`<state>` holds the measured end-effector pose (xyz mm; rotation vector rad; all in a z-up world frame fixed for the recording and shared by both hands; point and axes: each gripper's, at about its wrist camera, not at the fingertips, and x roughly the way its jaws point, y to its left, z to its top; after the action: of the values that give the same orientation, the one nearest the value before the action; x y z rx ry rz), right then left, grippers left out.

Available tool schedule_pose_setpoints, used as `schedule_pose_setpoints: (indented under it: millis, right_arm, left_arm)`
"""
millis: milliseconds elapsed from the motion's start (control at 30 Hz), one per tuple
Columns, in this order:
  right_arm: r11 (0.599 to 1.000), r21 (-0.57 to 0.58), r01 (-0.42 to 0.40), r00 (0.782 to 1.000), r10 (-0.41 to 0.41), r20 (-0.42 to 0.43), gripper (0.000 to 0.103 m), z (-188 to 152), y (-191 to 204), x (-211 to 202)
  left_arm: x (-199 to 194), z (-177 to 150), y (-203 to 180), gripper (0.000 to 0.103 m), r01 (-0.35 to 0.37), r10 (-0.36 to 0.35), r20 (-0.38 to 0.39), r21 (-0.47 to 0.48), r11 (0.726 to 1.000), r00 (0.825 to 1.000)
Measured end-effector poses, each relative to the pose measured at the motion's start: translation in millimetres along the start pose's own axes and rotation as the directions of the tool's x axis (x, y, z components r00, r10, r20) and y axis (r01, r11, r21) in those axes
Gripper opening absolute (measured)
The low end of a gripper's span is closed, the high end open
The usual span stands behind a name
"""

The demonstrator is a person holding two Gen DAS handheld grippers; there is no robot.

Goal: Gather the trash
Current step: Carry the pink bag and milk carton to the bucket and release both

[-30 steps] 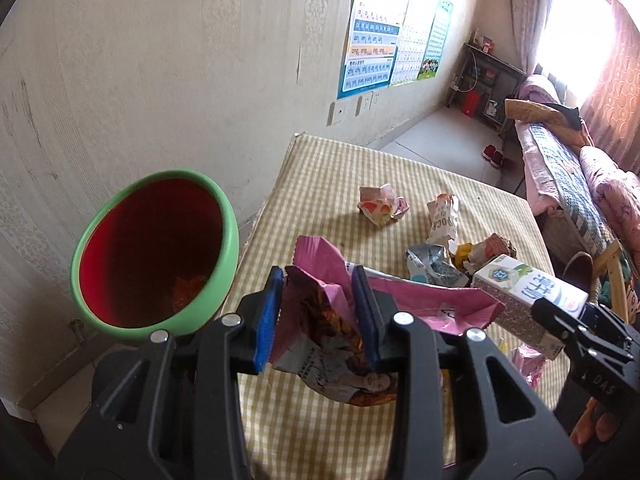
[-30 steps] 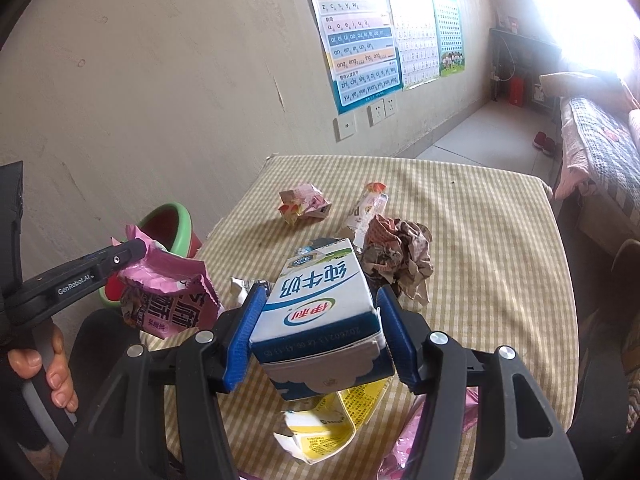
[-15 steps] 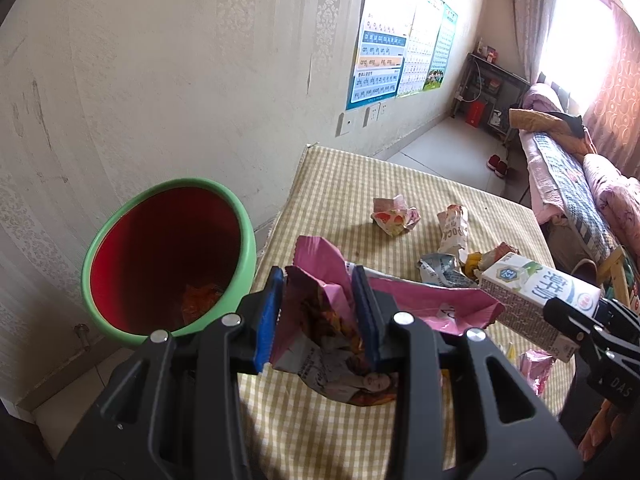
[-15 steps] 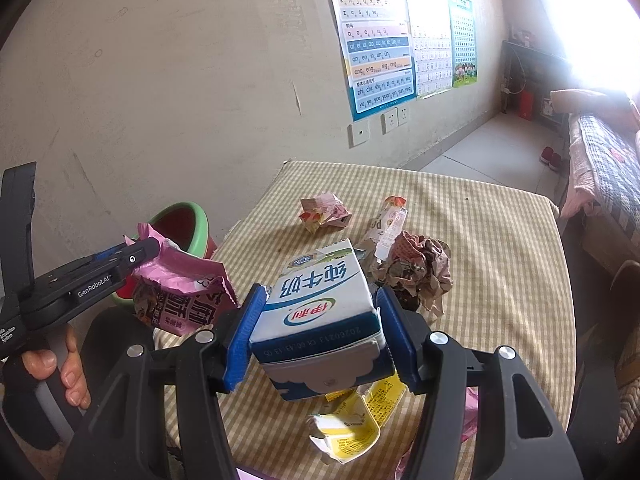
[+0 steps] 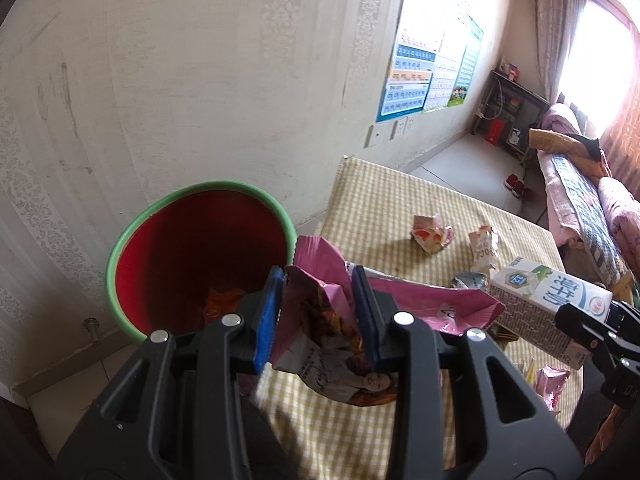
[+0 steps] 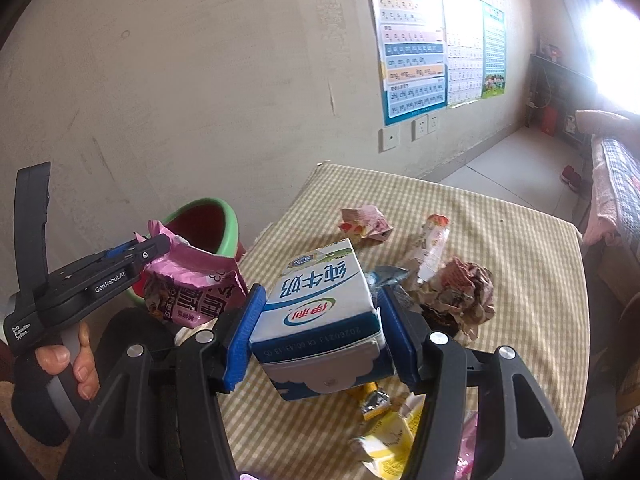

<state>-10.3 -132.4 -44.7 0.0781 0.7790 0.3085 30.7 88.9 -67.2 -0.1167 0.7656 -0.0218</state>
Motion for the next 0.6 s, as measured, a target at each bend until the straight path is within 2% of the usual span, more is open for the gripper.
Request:
schedule_pose_setpoints:
  millis: [167, 600]
  right_arm:
    - [0.999, -0.037, -0.029, 1.0, 0.029, -0.01, 0.056, 6, 19, 12]
    - [0.989, -0.108, -0.099, 0.994, 0.093, -0.059, 0.056, 9, 63, 38]
  left_arm:
    - [-3, 2, 15, 0.034, -0.01, 0.011, 0.008, -0.028, 1.0, 1.0]
    - [-3, 8, 58, 0.034, -0.102, 0.105, 0.034, -0.084, 0.991, 0.994]
